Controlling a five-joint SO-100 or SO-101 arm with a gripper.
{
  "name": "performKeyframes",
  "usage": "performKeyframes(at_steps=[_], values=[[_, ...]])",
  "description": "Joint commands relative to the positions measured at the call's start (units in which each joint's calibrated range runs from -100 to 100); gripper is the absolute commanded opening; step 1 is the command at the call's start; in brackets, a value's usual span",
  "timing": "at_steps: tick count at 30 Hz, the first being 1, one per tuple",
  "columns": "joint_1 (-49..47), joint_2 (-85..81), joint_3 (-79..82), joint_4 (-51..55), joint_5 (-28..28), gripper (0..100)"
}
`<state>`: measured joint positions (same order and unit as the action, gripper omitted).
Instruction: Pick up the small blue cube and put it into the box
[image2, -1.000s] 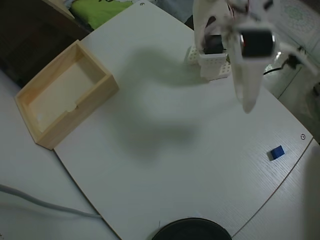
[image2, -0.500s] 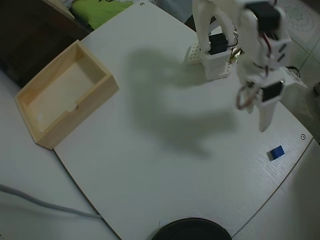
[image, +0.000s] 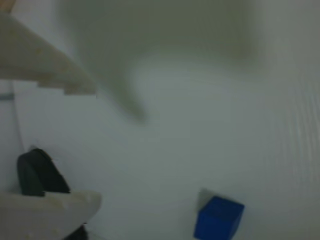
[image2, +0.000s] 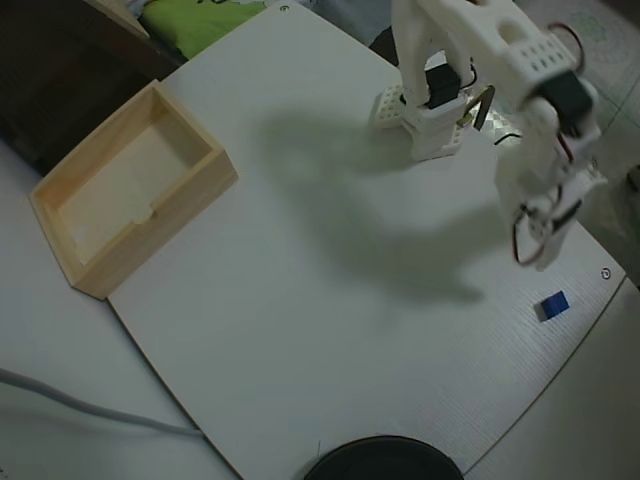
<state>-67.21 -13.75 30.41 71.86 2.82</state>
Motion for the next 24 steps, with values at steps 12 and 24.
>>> performKeyframes(at_steps=[12,24], values=[[-0.28,20.69,-24.07,3.76,1.95,19],[-0.65,23.39,-28.51,2.83,1.37,32]])
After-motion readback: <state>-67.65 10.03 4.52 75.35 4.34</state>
